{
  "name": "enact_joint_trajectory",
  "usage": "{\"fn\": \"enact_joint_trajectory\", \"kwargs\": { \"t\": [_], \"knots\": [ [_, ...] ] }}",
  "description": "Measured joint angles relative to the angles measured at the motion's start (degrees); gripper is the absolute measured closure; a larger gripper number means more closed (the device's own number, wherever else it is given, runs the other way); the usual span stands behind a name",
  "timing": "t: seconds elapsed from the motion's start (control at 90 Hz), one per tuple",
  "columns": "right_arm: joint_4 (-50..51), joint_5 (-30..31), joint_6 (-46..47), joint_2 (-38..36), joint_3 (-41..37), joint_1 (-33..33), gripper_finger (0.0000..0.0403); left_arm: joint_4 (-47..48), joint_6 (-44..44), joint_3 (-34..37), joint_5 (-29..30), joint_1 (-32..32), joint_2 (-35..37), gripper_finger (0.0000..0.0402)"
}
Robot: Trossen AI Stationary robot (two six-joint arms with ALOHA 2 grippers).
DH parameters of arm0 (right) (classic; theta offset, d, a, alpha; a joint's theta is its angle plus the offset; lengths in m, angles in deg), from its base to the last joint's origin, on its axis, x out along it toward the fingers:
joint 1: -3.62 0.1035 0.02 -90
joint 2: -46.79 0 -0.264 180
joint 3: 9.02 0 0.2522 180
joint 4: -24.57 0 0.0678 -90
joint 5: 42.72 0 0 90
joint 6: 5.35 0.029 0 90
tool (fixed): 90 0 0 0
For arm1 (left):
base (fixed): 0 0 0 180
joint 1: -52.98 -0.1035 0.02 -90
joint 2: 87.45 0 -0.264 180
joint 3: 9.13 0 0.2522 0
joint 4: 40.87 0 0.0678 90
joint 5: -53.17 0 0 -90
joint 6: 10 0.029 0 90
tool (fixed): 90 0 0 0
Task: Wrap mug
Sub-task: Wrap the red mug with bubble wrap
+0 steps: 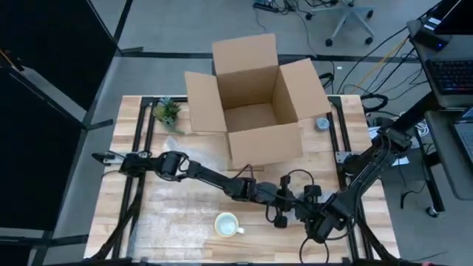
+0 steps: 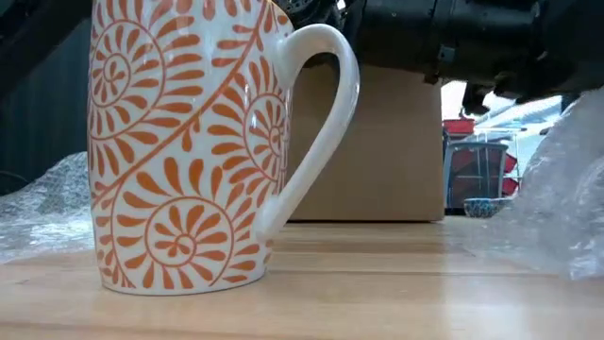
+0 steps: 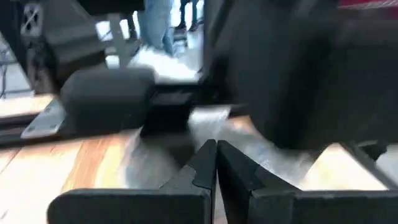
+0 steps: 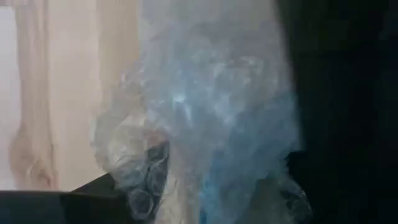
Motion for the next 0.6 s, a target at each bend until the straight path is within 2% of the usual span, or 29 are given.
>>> {"fn": "enact_joint_trajectory", "kwargs": {
  "t": [0.156, 0.322, 0.6],
  "knots": [
    [1.47, -0.65, -0.49, -0.17, 0.38, 0.0, 0.0145, 2.83, 0.01, -0.05, -0.06, -0.28, -0.76, 0.0402],
    [4.95, -1.34, -0.8, -0.33, 4.04, 0.45, 0.0145, 5.59, 0.03, -0.17, 0.61, -0.83, -0.46, 0.0402],
    [18.74, -1.39, -2.59, -0.47, 15.88, 1.46, 0.0145, 5.69, 0.03, -0.15, 1.27, -1.07, -0.5, 0.0402]
  ]
}}
